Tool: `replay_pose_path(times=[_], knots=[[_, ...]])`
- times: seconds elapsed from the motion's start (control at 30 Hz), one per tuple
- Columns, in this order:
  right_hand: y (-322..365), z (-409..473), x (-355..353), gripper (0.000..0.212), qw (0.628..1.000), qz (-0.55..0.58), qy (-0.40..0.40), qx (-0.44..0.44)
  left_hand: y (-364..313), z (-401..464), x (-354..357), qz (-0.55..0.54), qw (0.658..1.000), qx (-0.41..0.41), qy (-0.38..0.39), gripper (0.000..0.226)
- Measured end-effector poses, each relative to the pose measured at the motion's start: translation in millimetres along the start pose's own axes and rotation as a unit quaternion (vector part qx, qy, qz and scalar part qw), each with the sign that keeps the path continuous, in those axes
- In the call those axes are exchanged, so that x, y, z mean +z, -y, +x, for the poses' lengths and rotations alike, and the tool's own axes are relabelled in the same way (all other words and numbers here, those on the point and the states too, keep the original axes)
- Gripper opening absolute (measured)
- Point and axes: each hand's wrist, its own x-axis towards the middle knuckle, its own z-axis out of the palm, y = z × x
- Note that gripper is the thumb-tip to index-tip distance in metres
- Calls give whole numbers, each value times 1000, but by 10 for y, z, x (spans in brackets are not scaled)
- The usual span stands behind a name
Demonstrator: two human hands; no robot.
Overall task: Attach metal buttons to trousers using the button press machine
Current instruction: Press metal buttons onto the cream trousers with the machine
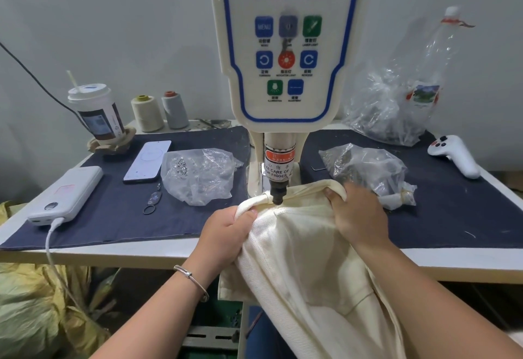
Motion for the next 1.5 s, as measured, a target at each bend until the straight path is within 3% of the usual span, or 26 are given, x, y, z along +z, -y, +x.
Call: replay_pose_path(times=[0.4, 0.67, 0.87, 1.5], knots=[[52, -47, 73, 38, 993, -113, -18, 8, 6, 38, 27, 5, 1000, 9, 12, 35], [42, -50, 90, 34, 994, -108, -24, 2, 29, 37, 27, -1, 1000, 19, 3, 33], [60, -50, 74, 36, 994, -104, -22, 4, 25, 33, 20, 0, 1000, 22, 1, 44], [63, -85, 53, 38, 994, -104, -26, 9, 19, 14, 23, 6, 1000, 26, 12, 35]])
